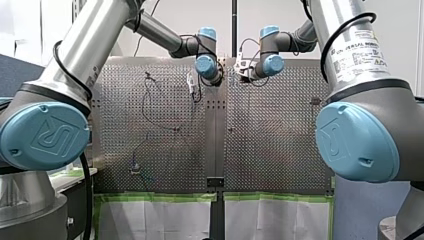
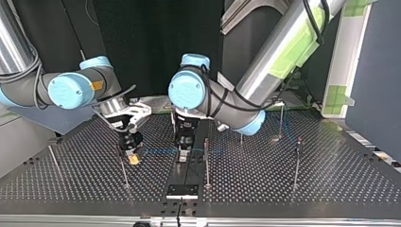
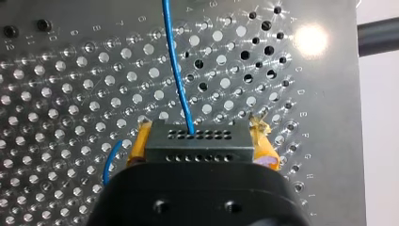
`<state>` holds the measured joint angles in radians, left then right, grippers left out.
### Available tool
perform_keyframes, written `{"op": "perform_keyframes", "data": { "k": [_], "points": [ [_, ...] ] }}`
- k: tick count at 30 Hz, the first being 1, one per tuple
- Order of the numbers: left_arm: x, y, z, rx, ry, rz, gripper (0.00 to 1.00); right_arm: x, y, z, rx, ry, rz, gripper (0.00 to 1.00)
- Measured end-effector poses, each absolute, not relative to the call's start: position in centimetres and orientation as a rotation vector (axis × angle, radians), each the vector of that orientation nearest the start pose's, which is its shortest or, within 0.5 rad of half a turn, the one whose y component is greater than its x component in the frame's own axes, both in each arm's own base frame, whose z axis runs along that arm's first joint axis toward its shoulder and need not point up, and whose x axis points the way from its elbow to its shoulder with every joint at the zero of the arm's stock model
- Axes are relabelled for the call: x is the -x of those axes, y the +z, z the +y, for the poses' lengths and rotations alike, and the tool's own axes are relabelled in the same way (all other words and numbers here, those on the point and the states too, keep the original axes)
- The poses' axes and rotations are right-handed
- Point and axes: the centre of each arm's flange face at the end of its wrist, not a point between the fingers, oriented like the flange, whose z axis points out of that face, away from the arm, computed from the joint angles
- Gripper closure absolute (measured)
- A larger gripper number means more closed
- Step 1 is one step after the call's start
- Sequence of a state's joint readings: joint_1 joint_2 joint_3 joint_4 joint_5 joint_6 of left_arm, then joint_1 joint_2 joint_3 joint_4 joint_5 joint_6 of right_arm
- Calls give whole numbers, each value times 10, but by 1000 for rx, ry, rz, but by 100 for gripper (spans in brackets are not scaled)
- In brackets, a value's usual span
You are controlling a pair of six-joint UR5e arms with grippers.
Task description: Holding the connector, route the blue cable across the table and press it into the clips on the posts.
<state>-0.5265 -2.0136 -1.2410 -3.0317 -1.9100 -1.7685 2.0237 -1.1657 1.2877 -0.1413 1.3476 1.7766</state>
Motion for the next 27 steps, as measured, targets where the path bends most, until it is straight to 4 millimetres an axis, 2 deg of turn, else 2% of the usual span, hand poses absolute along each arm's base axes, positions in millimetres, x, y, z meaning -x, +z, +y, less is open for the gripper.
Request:
{"op": "perform_keyframes", "data": {
  "k": [9,11,12,13,14,15,16,17,18,20,21,22,27],
  "points": [
    [-531,401,-414,25,-283,1580,0,-427,407,-521,2238,-2512,1364,100],
    [-531,401,-414,27,-279,1582,16,-428,408,-521,2238,-2512,1364,100],
    [-531,401,-413,30,-276,1583,16,-428,408,-521,2238,-2512,1363,100],
    [-530,401,-413,32,-272,1583,36,-428,408,-521,2238,-2512,1363,100],
    [-530,401,-413,33,-269,1584,47,-428,408,-521,2238,-2512,1363,100],
    [-529,401,-414,35,-266,1584,47,-428,408,-521,2237,-2512,1363,100],
    [-529,401,-414,36,-263,1584,58,-428,408,-521,2237,-2512,1363,100],
    [-529,401,-414,37,-260,1584,78,-428,407,-521,2237,-2512,1363,100],
    [-528,401,-414,39,-256,1583,78,-428,408,-521,2236,-2512,1364,100],
    [-528,401,-414,44,-250,1583,95,-428,408,-521,2236,-2513,1364,100],
    [-528,401,-414,47,-246,1583,95,-428,408,-521,2236,-2513,1364,100],
    [-528,401,-414,49,-244,1583,100,-428,408,-521,2236,-2513,1364,100],
    [-527,401,-412,65,-223,1579,100,-428,407,-521,2235,-2512,1362,100]
  ]
}}
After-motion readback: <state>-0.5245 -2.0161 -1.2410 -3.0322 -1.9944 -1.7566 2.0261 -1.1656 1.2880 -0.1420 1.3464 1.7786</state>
